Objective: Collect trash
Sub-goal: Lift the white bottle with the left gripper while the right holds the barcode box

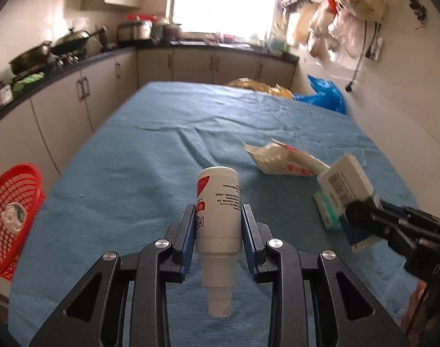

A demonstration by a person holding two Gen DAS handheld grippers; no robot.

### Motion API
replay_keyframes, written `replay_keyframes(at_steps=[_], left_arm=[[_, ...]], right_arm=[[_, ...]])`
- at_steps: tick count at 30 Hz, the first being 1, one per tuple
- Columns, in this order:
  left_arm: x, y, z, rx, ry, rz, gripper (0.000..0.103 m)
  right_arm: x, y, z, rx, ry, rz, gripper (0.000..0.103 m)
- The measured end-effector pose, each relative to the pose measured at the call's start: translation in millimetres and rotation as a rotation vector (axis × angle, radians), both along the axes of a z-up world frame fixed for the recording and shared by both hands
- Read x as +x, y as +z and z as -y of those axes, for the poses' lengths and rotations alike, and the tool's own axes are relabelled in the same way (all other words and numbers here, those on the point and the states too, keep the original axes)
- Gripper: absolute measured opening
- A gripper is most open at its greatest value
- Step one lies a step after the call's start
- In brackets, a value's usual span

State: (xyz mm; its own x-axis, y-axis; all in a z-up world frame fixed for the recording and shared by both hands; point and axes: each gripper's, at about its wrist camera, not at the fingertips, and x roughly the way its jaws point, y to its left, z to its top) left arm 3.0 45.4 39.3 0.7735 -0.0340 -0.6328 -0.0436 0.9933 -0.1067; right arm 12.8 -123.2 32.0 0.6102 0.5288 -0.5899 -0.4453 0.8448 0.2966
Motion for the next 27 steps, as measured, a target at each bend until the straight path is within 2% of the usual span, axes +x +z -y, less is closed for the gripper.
replay_keyframes(at_steps=[2,8,27], left_arm=[[-0.9,-1.1,-3.8,-0.006,0.015,0.012,0.029],[2.9,-7.5,-19.5,-0.099,0.022,-0.002,0.029],[2.2,-8.0,-18.2,-0.107,0.021,-0.003,0.029]], right_arm=[[0.2,-2.9,-2.6,-0.013,0.003,-0.001,0.037],[2.8,-7.1,-3.5,-0.022,-0.001,-0.012,0.037],[1.6,-7.6,-4.9,-0.031,0.013,-0.007,0.037]])
